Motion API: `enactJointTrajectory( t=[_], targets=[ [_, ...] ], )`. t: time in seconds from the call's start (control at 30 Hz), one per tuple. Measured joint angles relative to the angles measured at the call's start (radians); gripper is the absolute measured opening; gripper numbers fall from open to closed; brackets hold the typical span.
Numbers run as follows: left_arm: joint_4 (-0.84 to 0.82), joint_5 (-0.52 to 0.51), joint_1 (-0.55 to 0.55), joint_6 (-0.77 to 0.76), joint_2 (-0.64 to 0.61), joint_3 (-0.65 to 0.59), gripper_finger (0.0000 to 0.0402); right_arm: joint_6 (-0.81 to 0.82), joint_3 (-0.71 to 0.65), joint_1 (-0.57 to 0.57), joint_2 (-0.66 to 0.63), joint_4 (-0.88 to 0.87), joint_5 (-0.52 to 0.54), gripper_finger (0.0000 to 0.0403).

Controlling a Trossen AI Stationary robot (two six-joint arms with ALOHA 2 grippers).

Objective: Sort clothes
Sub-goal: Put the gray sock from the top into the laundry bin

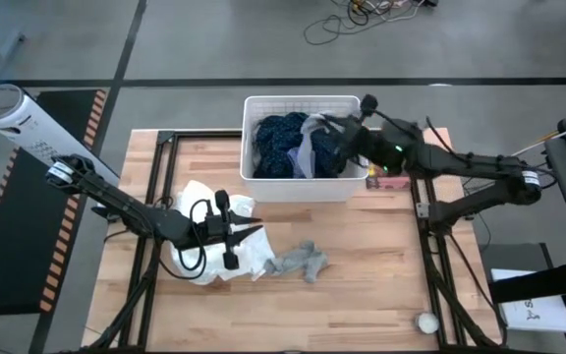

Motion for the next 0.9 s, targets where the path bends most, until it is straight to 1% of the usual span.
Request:
enactJointTrajectory(
  t=[0.07, 0.13, 0.27, 0.33, 0.43, 0.53, 0.63, 0.73, 0.8, 0.9],
  targets=[
    [-0.010, 0.000, 0.000, -0.006, 0.000, 0.000, 0.0068, 0.001, 0.048, -0.047, 0.017, -0.102, 0.022, 0.0000],
    [-0.021, 0.000, 0.000, -0.009, 0.000, 0.000, 0.0048, 0.018, 0.092, -0.093, 0.036, -0.248, 0.028, 0.0000],
    [-0.053, 0.000, 0.000, -0.019, 0.000, 0.000, 0.0008, 0.126, 0.122, -0.174, 0.075, -0.447, 0.026, 0.0000],
    [-0.066, -0.005, 0.000, -0.025, 0.000, 0.000, 0.0004, 0.178, 0.121, -0.208, 0.092, -0.516, 0.024, 0.0000],
    [-0.095, -0.057, 0.000, -0.039, 0.000, 0.000, 0.0004, 0.248, 0.115, -0.252, 0.122, -0.619, 0.012, 0.0000],
    [-0.119, -0.059, 0.005, -0.059, -0.003, 0.000, 0.0001, 0.303, 0.107, -0.283, 0.165, -0.708, 0.009, 0.0000],
    [-0.120, -0.048, 0.014, -0.054, -0.004, 0.000, 0.0001, 0.365, 0.106, -0.303, 0.217, -0.762, 0.009, 0.0001],
    [-0.142, -0.041, 0.036, -0.054, -0.016, 0.000, 0.0000, 0.377, 0.106, -0.303, 0.272, -0.784, 0.009, 0.0014],
    [-0.177, 0.001, 0.061, -0.064, -0.034, 0.000, 0.0000, 0.377, 0.107, -0.302, 0.304, -0.783, 0.008, 0.0031],
    [-0.202, 0.105, 0.100, -0.077, -0.063, -0.008, 0.0000, 0.372, 0.124, -0.302, 0.334, -0.797, 0.011, 0.0066]
  ],
)
